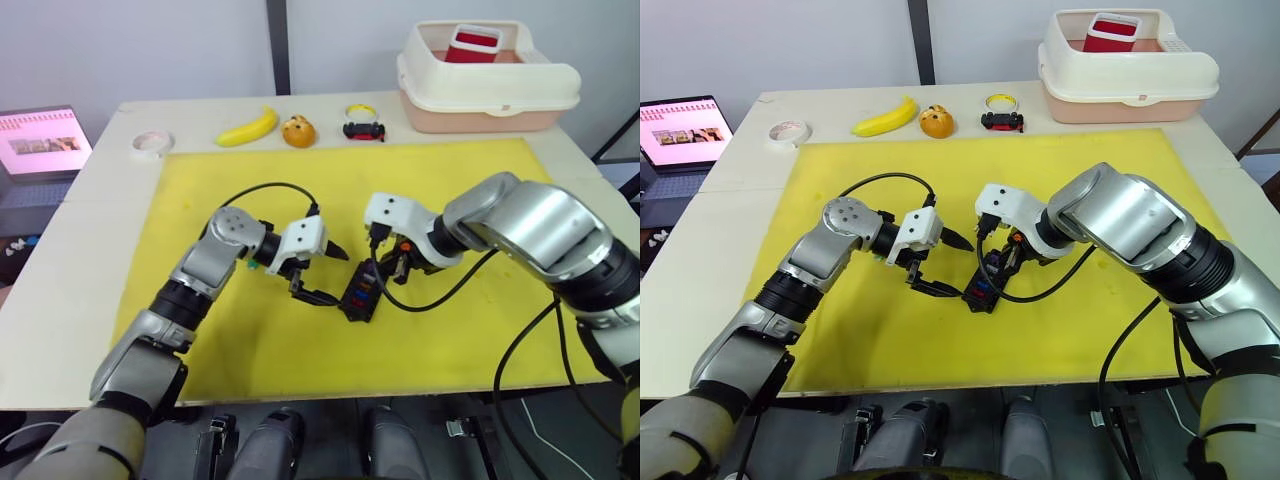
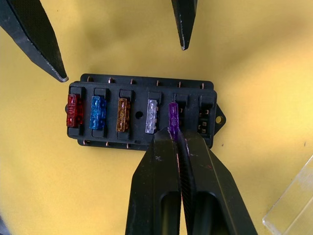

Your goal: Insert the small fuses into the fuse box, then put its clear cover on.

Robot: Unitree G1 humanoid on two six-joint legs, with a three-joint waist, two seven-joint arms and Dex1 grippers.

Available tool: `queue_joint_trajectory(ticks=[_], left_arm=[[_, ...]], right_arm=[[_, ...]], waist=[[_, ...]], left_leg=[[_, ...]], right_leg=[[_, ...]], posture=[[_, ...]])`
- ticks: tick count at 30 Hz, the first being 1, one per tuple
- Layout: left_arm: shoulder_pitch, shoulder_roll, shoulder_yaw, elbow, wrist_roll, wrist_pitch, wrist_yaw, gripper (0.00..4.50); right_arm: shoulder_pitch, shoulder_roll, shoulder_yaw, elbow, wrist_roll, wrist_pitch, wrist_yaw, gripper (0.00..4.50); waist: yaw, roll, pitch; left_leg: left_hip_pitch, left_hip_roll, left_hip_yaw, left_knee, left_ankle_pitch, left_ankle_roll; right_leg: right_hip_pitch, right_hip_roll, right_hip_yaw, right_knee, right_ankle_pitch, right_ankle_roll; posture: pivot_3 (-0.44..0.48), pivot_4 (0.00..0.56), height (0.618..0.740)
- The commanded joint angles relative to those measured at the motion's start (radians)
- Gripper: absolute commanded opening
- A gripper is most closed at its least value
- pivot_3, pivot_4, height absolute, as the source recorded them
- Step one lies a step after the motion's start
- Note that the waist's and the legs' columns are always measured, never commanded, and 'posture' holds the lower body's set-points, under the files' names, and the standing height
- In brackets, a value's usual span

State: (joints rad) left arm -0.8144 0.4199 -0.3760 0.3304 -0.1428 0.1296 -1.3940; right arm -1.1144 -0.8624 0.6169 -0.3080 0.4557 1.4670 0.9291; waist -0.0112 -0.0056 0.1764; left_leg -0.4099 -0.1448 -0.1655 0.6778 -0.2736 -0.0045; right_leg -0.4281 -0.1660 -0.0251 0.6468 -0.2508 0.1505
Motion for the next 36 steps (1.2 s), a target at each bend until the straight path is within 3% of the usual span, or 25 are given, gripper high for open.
queue_joint_trajectory(ticks=[1,36], left_arm=[[-0.002,-0.002,0.017,-0.034,-0.012,0.004,-0.004,4.48],[0.004,0.002,0.017,-0.048,-0.006,0.014,0.003,4.48]], right_arm=[[-0.029,-0.011,-0.031,-0.004,0.000,-0.009,0.000,0.00],[0.013,-0.002,-0.004,0.032,-0.014,-0.045,-0.016,0.00]], waist=[[0.000,0.000,0.000],[0.000,0.000,0.000]], left_leg=[[0.000,0.000,0.000,0.000,0.000,0.000],[0.000,0.000,0.000,0.000,0.000,0.000]], right_leg=[[0.000,0.000,0.000,0.000,0.000,0.000],[0.000,0.000,0.000,0.000,0.000,0.000]], posture=[[0.000,0.150,0.740],[0.000,0.150,0.740]])
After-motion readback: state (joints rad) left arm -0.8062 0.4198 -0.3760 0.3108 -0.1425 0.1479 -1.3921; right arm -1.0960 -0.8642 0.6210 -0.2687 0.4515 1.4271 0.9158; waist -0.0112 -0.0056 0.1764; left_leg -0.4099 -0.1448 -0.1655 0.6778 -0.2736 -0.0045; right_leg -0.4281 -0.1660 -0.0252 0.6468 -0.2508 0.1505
